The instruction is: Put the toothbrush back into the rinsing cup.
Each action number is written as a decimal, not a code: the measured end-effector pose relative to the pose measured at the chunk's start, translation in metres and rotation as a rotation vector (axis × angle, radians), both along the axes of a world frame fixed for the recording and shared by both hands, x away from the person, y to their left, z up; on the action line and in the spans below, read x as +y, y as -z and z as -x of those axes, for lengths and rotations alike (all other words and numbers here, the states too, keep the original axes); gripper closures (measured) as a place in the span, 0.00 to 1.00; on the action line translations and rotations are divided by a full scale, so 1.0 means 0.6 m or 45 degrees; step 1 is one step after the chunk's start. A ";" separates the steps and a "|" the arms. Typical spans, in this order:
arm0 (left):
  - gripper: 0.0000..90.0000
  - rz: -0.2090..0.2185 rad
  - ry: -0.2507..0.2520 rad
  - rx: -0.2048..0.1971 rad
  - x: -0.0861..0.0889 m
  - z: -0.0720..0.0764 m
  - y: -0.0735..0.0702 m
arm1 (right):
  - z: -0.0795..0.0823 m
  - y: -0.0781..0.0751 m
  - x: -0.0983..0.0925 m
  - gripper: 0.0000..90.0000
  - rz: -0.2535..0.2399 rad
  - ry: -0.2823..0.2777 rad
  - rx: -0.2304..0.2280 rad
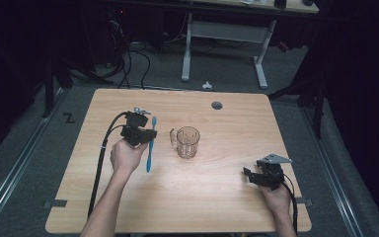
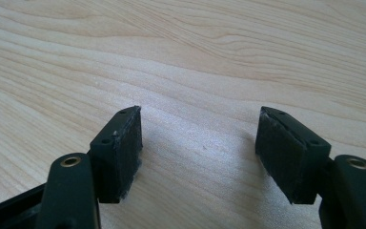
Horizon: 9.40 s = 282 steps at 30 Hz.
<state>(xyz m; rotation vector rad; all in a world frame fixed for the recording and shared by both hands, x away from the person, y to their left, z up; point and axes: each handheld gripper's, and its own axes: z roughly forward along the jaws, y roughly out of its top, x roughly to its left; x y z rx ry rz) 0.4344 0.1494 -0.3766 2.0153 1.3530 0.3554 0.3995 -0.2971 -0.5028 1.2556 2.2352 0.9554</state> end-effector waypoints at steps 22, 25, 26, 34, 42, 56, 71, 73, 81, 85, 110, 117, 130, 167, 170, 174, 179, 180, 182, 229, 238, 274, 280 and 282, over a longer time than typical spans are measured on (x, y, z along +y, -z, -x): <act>0.92 0.114 0.056 -0.191 -0.018 -0.025 -0.033 | 0.000 0.000 0.000 0.37 -0.001 -0.001 0.000; 0.92 0.110 0.061 -0.212 -0.022 -0.028 -0.038 | 0.000 0.000 0.000 0.37 -0.001 0.000 0.000; 0.92 0.104 0.065 -0.228 -0.026 -0.029 -0.041 | 0.000 0.000 0.000 0.37 -0.001 -0.001 0.000; 0.92 0.077 0.089 -0.301 -0.045 -0.032 -0.057 | 0.000 0.000 0.000 0.37 0.001 -0.005 0.000; 0.92 0.093 0.101 -0.361 -0.056 -0.039 -0.073 | 0.000 0.000 0.000 0.37 0.002 -0.006 0.000; 0.92 0.124 0.067 -0.500 -0.070 -0.052 -0.077 | 0.000 0.000 0.000 0.37 0.001 -0.006 0.000; 0.92 0.184 0.018 -0.545 -0.074 -0.071 -0.065 | 0.000 0.000 0.000 0.37 0.002 -0.006 0.000; 0.92 0.182 0.016 -0.546 -0.074 -0.073 -0.064 | 0.000 0.000 0.000 0.37 0.002 -0.006 0.000; 0.92 0.200 -0.009 -0.553 -0.076 -0.084 -0.049 | 0.000 0.000 0.000 0.37 0.001 -0.006 0.000; 0.92 0.206 -0.028 -0.549 -0.073 -0.087 -0.041 | 0.000 0.000 0.000 0.37 0.001 -0.006 0.000; 0.92 0.194 -0.003 -0.526 -0.080 -0.082 -0.015 | 0.000 0.000 0.000 0.37 -0.001 -0.006 0.001; 0.91 0.195 0.005 -0.511 -0.078 -0.081 -0.011 | 0.000 0.000 0.000 0.37 -0.001 -0.005 0.001; 0.91 0.178 0.028 -0.452 -0.073 -0.080 -0.006 | 0.000 0.000 0.000 0.37 -0.001 -0.005 0.000; 0.91 0.172 0.039 -0.396 -0.059 -0.073 0.003 | 0.000 0.000 0.000 0.37 0.001 -0.005 -0.001; 0.91 0.175 0.040 -0.395 -0.059 -0.073 0.006 | 0.000 0.000 0.000 0.37 0.001 -0.004 -0.001; 0.91 0.176 0.042 -0.392 -0.059 -0.072 0.009 | 0.000 0.000 0.000 0.37 0.001 -0.004 -0.001; 0.91 0.176 0.043 -0.396 -0.058 -0.070 0.011 | 0.000 0.000 0.000 0.37 0.002 -0.005 -0.001; 0.91 0.173 0.044 -0.395 -0.057 -0.070 0.012 | 0.000 0.000 0.000 0.37 0.002 -0.005 -0.001; 0.91 0.171 0.045 -0.395 -0.057 -0.070 0.012 | 0.000 0.000 0.000 0.37 0.002 -0.005 -0.001; 0.91 0.154 0.086 -0.408 -0.059 -0.054 0.031 | 0.000 0.000 0.000 0.37 0.003 -0.005 -0.002; 0.89 0.168 0.079 -0.408 -0.054 -0.051 0.036 | 0.000 0.000 0.000 0.37 0.004 -0.005 -0.002; 0.91 0.159 0.108 -0.473 -0.055 -0.036 0.041 | 0.000 0.000 0.001 0.37 0.005 -0.005 -0.004; 0.91 0.169 0.100 -0.478 -0.049 -0.032 0.045 | 0.000 0.000 0.001 0.37 0.005 -0.005 -0.003; 0.92 0.171 0.100 -0.476 -0.048 -0.032 0.045 | 0.000 0.000 0.001 0.37 0.006 -0.005 -0.004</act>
